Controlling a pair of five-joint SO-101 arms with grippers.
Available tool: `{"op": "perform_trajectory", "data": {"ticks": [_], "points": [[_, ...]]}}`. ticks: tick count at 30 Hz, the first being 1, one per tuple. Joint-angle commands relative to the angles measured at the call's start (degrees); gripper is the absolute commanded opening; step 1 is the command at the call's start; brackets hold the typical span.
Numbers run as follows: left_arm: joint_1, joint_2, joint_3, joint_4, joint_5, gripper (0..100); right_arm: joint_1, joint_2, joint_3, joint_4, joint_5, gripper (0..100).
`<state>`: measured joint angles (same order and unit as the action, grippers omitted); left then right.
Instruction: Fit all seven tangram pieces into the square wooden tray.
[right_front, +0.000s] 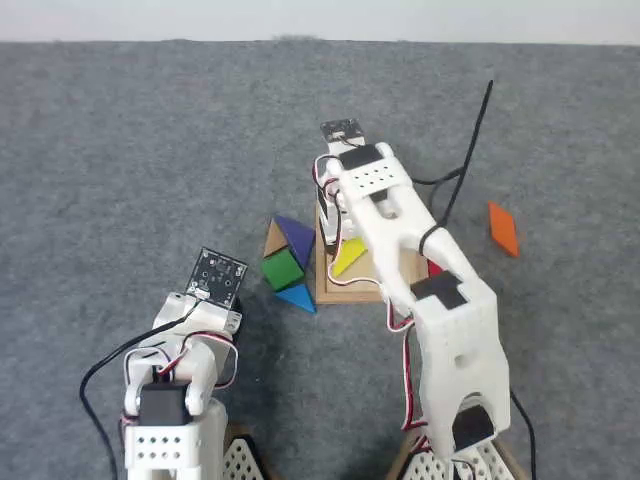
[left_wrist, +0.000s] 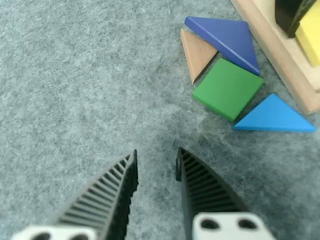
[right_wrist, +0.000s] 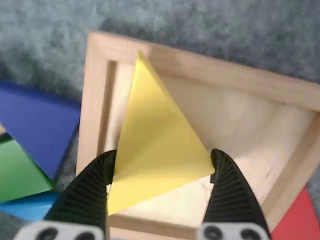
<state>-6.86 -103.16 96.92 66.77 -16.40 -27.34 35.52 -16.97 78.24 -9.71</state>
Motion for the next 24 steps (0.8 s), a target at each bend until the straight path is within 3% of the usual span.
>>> {"op": "perform_trajectory", "data": {"ticks": [1, 10, 18, 24], "points": [[-0.26, -0.88, -0.48, -0.79, -0.26, 13, -2.42, -0.13, -4.92, 3.03, -0.7, 4.6], [-0.26, -0.88, -0.48, -0.79, -0.26, 13, -3.82, -0.31, -4.92, 3.47, 0.35, 21.2], [-0.26, -0.88, -0.48, -0.79, -0.26, 13, -4.88, -6.9, -2.11, 3.3, 1.76, 22.3], [-0.26, -0.88, -0.48, -0.79, -0.26, 13, -7.08, -13.23, 7.82, -3.47, 3.43, 22.3]]}}
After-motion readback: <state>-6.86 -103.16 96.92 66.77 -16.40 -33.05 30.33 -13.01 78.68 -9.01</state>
